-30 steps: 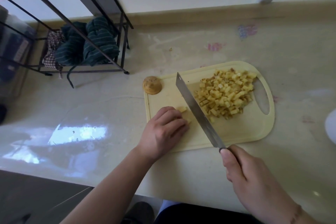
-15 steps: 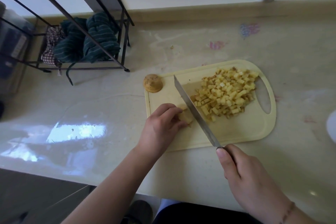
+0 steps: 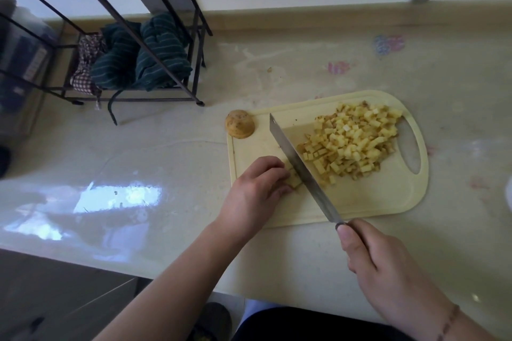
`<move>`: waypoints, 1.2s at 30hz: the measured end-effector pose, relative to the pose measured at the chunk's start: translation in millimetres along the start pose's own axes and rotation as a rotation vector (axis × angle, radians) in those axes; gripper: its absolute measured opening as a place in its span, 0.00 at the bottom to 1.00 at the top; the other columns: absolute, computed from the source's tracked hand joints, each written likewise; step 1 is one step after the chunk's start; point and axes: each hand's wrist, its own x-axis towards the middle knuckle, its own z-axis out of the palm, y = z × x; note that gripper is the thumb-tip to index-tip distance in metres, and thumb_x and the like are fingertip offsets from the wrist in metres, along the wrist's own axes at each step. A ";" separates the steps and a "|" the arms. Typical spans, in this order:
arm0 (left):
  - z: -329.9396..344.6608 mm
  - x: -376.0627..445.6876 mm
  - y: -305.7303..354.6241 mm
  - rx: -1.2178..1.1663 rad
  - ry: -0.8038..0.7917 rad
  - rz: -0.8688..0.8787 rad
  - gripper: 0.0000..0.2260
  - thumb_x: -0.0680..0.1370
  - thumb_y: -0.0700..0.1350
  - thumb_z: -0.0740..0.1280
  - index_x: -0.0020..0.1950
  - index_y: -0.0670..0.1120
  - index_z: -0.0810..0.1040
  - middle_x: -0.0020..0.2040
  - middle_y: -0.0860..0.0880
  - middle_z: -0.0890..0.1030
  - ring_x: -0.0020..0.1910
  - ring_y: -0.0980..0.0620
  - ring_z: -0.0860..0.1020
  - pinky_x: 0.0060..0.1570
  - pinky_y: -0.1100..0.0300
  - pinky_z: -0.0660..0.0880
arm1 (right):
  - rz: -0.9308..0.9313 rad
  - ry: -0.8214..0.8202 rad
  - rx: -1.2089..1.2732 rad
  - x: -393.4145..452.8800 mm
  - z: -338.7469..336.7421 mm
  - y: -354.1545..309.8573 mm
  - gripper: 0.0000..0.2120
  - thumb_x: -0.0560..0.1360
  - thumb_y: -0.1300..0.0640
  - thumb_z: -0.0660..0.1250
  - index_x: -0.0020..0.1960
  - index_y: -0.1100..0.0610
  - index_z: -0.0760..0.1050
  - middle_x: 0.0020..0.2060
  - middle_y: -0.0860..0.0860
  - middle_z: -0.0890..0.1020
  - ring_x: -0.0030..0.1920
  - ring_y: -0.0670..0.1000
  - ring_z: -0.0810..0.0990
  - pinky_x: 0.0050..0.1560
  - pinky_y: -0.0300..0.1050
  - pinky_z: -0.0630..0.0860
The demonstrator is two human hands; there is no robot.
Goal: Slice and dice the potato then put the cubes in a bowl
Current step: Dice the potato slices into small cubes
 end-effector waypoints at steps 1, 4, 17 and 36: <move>-0.3 -0.1 -0.1 0.024 -0.003 0.024 0.08 0.73 0.39 0.76 0.50 0.38 0.84 0.52 0.43 0.81 0.47 0.49 0.80 0.45 0.57 0.79 | -0.002 0.010 -0.003 -1.1 -1.4 -0.7 0.20 0.70 0.30 0.46 0.38 0.43 0.67 0.31 0.54 0.76 0.26 0.48 0.71 0.30 0.44 0.68; -4.2 1.5 -1.6 0.134 0.010 0.150 0.08 0.74 0.42 0.78 0.49 0.40 0.84 0.51 0.43 0.81 0.47 0.44 0.79 0.47 0.55 0.78 | -0.004 0.016 0.006 -7.1 -3.1 -3.9 0.18 0.70 0.30 0.46 0.38 0.41 0.66 0.31 0.56 0.76 0.25 0.47 0.71 0.30 0.42 0.67; -4.9 11.9 -9.4 0.144 -0.041 0.297 0.03 0.78 0.40 0.74 0.47 0.42 0.87 0.48 0.45 0.83 0.50 0.43 0.81 0.51 0.54 0.78 | 0.066 -0.034 -0.051 -23.0 3.7 -4.3 0.28 0.66 0.24 0.38 0.40 0.44 0.64 0.34 0.46 0.79 0.30 0.47 0.75 0.33 0.38 0.68; -7.2 -0.8 -18.7 0.057 0.042 0.306 0.04 0.75 0.36 0.77 0.47 0.37 0.85 0.47 0.42 0.83 0.48 0.41 0.81 0.51 0.52 0.79 | -0.009 0.028 0.005 -5.8 2.2 -7.9 0.19 0.69 0.30 0.45 0.38 0.41 0.66 0.25 0.52 0.73 0.24 0.48 0.70 0.27 0.41 0.64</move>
